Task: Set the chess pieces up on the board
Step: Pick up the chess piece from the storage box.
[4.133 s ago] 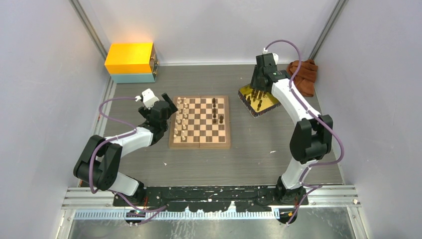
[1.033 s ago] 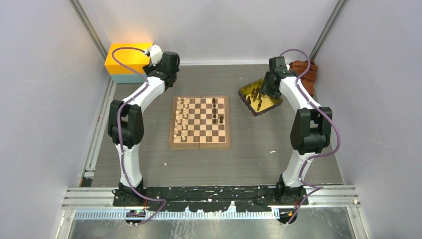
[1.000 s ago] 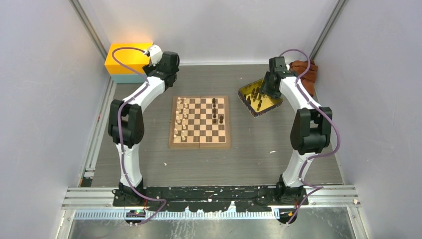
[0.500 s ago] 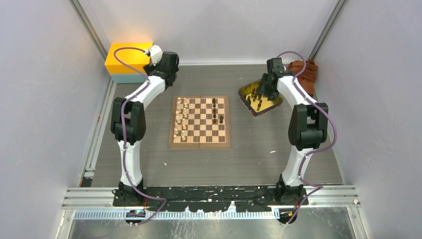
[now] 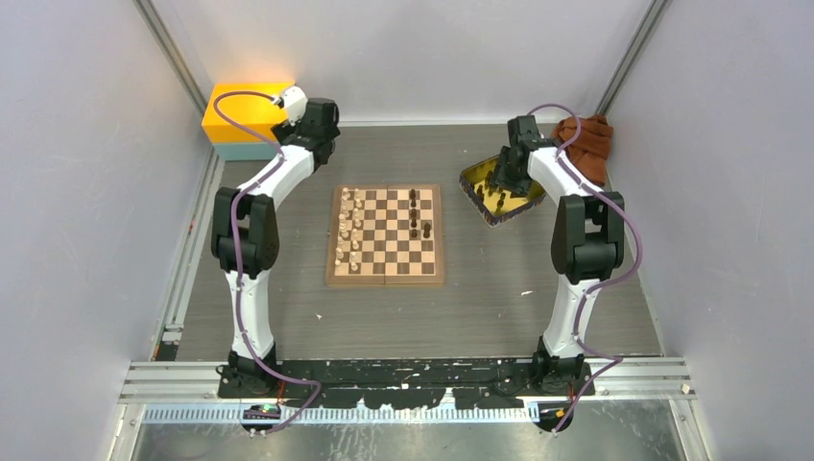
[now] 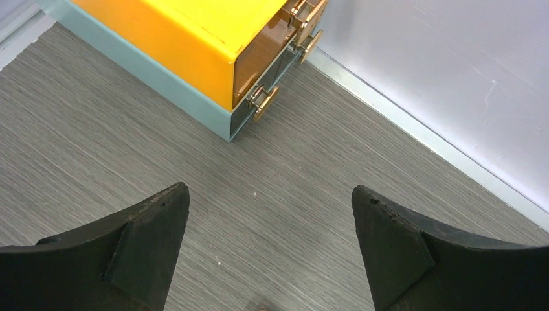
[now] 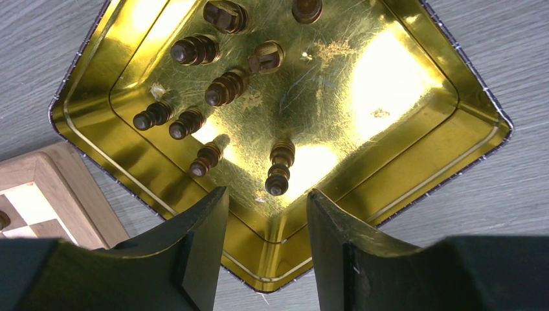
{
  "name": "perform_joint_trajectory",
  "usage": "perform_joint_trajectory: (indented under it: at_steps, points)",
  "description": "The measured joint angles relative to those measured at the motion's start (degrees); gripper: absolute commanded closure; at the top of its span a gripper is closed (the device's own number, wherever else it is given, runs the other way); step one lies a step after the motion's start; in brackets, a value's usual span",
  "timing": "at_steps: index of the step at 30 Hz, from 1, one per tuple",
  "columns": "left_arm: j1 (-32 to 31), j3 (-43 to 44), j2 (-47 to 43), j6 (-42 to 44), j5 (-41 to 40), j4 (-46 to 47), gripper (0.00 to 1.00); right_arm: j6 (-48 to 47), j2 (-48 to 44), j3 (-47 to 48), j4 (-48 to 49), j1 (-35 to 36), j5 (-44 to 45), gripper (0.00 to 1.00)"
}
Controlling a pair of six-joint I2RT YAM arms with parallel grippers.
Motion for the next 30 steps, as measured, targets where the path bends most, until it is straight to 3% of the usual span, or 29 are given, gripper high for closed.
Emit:
perform_joint_trajectory:
  at_steps: [19,30]
  points:
    - [0.74,0.00,0.00,0.09,1.20,1.25,0.05,-0.02,2.73,0.11,1.81,0.00,-0.02,0.57]
    - [1.11,-0.02,0.00,0.20,1.75,1.68,0.06,0.00,3.61,0.85,1.90,0.00,0.09,0.88]
